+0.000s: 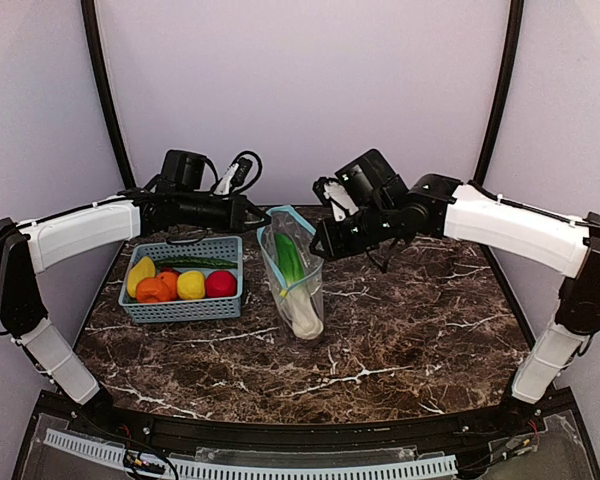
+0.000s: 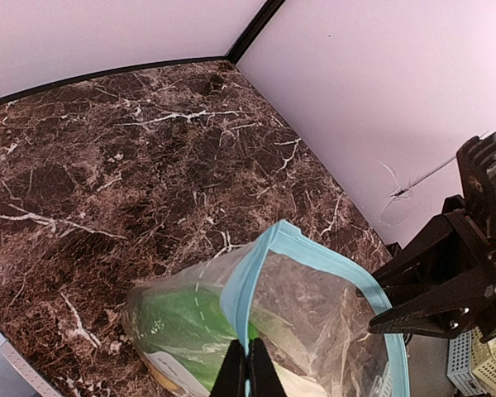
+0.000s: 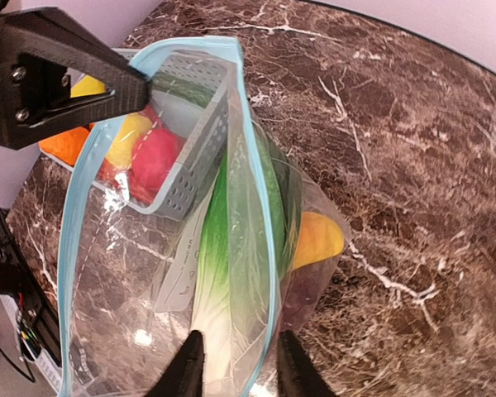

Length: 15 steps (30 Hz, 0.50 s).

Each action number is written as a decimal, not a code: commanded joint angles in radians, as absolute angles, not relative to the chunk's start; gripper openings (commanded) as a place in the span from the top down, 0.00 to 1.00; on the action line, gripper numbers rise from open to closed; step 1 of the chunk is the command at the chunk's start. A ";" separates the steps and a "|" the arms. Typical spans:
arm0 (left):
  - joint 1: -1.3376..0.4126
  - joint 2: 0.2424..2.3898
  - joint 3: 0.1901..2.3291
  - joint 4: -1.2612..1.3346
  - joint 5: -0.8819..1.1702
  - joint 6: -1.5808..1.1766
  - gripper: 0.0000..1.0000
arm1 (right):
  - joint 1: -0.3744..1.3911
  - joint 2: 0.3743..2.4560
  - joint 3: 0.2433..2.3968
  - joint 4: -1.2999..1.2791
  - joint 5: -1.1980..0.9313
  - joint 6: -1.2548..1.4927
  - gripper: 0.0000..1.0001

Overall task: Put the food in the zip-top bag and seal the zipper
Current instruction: Adjust the zipper food storage bag at the center of the board.

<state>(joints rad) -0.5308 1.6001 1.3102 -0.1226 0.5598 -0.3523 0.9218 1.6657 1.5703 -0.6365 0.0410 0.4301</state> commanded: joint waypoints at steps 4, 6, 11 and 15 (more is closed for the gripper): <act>-0.527 1.567 1.346 -0.149 0.565 -0.328 0.99 | 0.920 1.677 1.618 -0.628 0.038 0.430 0.99; -0.527 1.567 1.349 -0.152 0.563 -0.325 0.99 | 0.921 1.658 1.624 -0.612 0.036 0.427 1.00; -0.527 1.561 1.358 -0.167 0.556 -0.306 0.99 | 0.923 1.593 1.572 -0.520 0.008 0.429 1.00; -0.528 1.563 1.359 -0.160 0.580 -0.301 0.99 | 0.923 1.593 1.550 -0.513 0.017 0.440 1.00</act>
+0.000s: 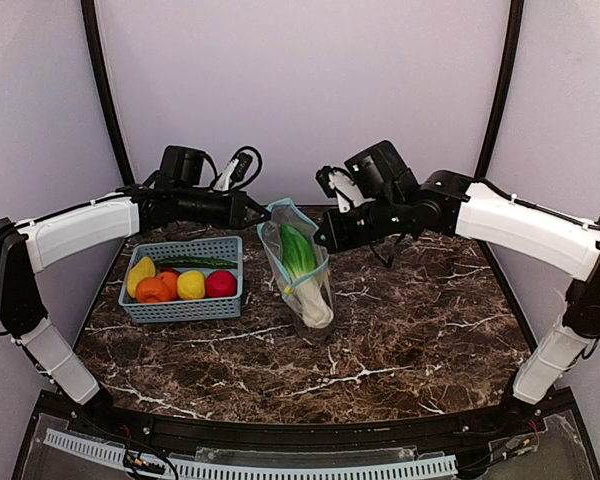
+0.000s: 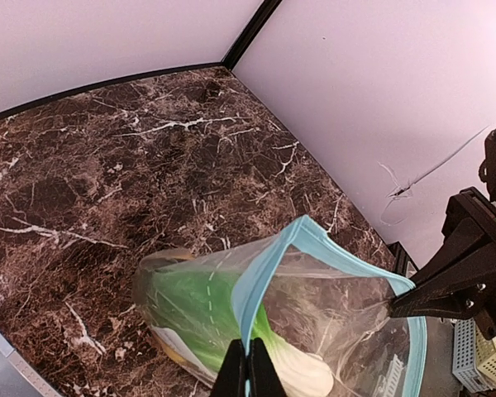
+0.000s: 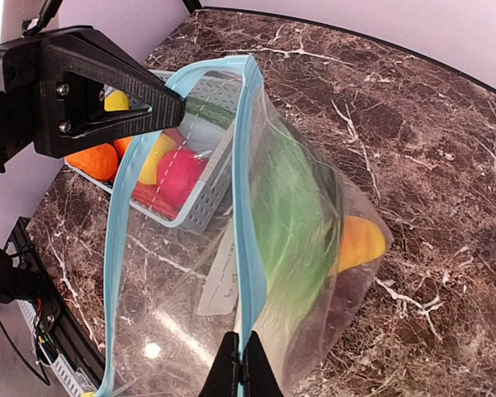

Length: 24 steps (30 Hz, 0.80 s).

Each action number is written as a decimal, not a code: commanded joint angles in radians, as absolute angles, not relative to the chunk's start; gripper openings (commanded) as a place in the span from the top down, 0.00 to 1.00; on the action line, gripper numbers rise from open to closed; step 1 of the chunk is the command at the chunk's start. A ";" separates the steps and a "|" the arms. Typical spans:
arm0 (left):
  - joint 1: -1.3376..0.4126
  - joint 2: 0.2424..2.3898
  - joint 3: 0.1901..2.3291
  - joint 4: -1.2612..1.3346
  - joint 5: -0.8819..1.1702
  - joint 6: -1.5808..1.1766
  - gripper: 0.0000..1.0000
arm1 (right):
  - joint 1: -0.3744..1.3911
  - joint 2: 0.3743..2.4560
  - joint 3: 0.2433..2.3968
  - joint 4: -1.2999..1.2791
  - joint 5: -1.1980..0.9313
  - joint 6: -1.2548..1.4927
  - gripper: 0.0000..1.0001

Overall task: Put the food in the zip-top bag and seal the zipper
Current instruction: Adjust the zipper food storage bag at the center of the board.

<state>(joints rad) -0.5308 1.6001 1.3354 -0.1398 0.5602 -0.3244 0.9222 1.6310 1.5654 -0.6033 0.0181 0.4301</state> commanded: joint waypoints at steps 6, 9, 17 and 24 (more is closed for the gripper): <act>-0.528 1.568 1.360 -0.157 0.601 -0.298 0.89 | 0.923 1.604 1.536 -0.511 0.027 0.448 1.00; -0.527 1.565 1.359 -0.157 0.603 -0.296 0.78 | 0.922 1.608 1.534 -0.510 0.033 0.451 1.00; -0.527 1.481 1.341 -0.179 0.514 -0.246 0.30 | 0.923 1.623 1.540 -0.505 0.038 0.452 1.00; -0.491 1.332 1.185 -0.180 0.414 -0.238 0.10 | 0.924 1.630 1.545 -0.504 0.038 0.446 1.00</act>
